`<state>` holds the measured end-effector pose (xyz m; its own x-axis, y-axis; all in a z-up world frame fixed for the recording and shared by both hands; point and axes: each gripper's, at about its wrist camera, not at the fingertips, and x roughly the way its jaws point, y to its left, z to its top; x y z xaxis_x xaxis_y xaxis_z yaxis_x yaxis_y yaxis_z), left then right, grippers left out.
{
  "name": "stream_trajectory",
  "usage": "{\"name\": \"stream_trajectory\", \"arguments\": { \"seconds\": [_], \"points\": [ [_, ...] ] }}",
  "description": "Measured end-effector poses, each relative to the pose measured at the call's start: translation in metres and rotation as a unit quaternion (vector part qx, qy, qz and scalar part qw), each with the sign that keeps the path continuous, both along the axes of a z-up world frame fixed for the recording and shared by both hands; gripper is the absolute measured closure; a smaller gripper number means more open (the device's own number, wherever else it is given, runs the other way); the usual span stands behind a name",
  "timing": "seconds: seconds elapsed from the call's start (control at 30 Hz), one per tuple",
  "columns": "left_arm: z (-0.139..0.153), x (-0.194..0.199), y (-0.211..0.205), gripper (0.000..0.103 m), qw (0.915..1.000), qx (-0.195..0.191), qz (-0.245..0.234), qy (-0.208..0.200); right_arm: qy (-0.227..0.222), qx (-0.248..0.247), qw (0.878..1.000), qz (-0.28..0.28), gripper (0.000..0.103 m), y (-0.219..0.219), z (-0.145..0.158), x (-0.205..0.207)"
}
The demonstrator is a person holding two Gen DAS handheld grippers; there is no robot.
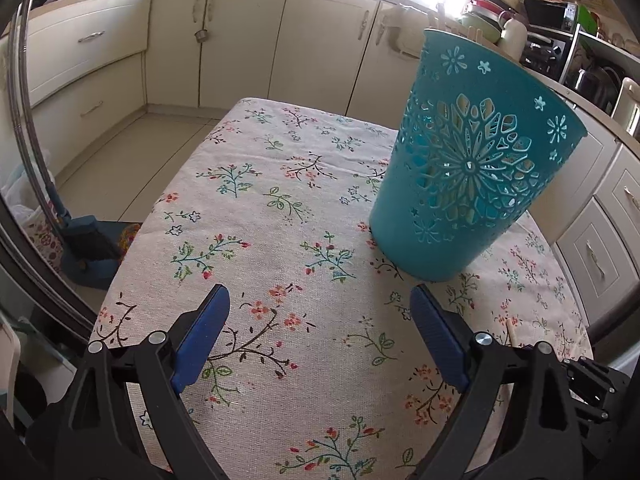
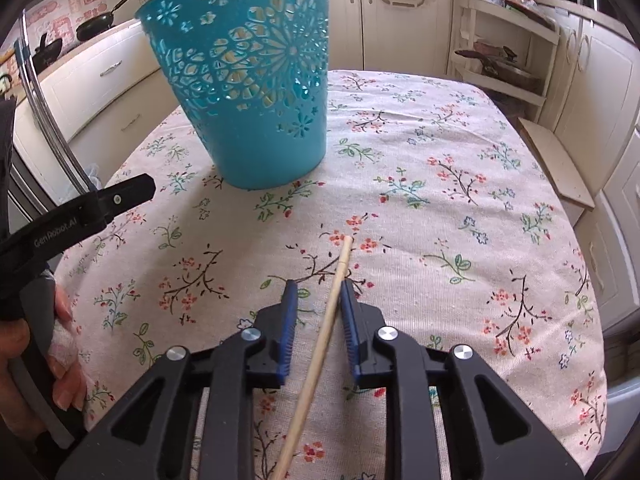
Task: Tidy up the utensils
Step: 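Lift the chopstick with the right tool and release it into the basket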
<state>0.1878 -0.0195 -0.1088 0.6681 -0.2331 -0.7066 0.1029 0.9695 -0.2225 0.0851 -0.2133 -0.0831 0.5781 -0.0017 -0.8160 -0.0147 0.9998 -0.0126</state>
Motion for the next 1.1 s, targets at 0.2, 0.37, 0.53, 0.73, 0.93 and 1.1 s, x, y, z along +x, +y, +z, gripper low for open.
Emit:
{"name": "stream_trajectory", "arguments": {
  "seconds": [0.2, 0.37, 0.53, 0.73, 0.93, 1.1],
  "points": [
    [-0.002, -0.001, -0.001, 0.015, 1.0, 0.0, -0.003, 0.003, -0.004, -0.009, 1.0, -0.002, 0.097, -0.001, -0.001, 0.001],
    [-0.004, 0.0, -0.002, 0.015, 0.9999, 0.003, -0.008, 0.007, -0.04, 0.011, 0.999, -0.007, 0.097, -0.005, 0.011, -0.001],
    [-0.005, 0.001, -0.004, 0.014, 0.9998, 0.004, -0.012, 0.013, 0.006, 0.019, 1.0, -0.008, 0.096, -0.008, -0.001, 0.005],
    [-0.007, 0.003, -0.006, 0.014, 0.9997, 0.005, -0.015, 0.019, 0.002, -0.001, 1.0, 0.002, 0.097, -0.004, -0.001, 0.003],
    [-0.008, 0.004, -0.007, 0.013, 0.9996, 0.003, -0.017, 0.023, 0.004, 0.101, 0.995, -0.024, 0.097, -0.029, 0.007, 0.001],
    [-0.009, 0.005, -0.008, 0.013, 0.9994, 0.003, -0.02, 0.028, -0.043, 0.188, 0.981, -0.01, 0.097, -0.038, 0.039, -0.008]
  ]
}}
